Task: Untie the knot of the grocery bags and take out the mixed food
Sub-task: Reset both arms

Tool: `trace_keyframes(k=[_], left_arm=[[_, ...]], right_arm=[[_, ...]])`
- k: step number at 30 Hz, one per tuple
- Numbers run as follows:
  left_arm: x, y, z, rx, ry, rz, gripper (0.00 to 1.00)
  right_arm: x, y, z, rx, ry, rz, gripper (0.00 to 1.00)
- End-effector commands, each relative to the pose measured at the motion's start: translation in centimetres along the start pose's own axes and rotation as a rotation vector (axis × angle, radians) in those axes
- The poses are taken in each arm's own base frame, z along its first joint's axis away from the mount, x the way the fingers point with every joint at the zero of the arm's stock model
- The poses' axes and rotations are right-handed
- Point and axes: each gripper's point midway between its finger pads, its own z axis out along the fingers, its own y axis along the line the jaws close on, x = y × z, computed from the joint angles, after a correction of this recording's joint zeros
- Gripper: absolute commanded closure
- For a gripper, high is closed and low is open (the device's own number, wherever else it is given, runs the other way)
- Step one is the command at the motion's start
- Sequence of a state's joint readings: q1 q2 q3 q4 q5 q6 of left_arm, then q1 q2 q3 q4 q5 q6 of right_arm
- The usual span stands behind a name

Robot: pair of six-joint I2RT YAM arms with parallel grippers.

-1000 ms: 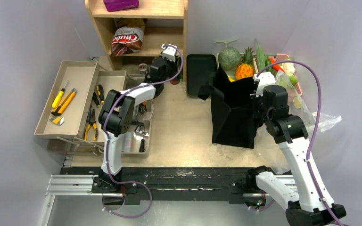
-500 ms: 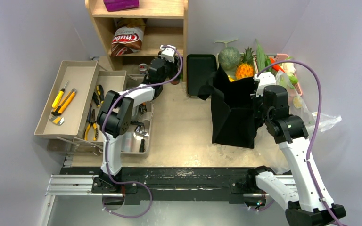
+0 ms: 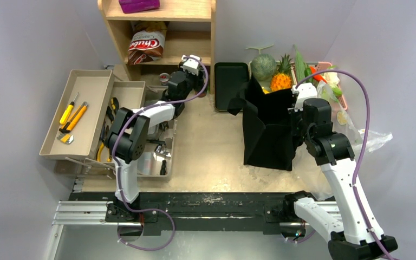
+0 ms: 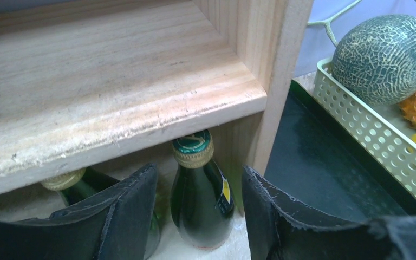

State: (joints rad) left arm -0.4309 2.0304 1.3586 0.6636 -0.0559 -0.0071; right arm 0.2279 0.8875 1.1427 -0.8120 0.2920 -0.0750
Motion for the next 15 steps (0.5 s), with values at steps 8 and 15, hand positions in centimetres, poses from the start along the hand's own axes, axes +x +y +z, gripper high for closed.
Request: trace_keyframes(k=[8,15], left_arm=[[-4.6,-2.4,-4.8,0.059,-0.083,-0.043,0.4],[-4.7,-4.9,-11.4,0.17,-0.005,-0.089,0.34]], right_arm=[[-1.7,0.2,-1.6,-0.044,-0.074,0.011,1.0],[-1.1,1.9,-2.0,-0.144,-0.079,0.013,1.0]])
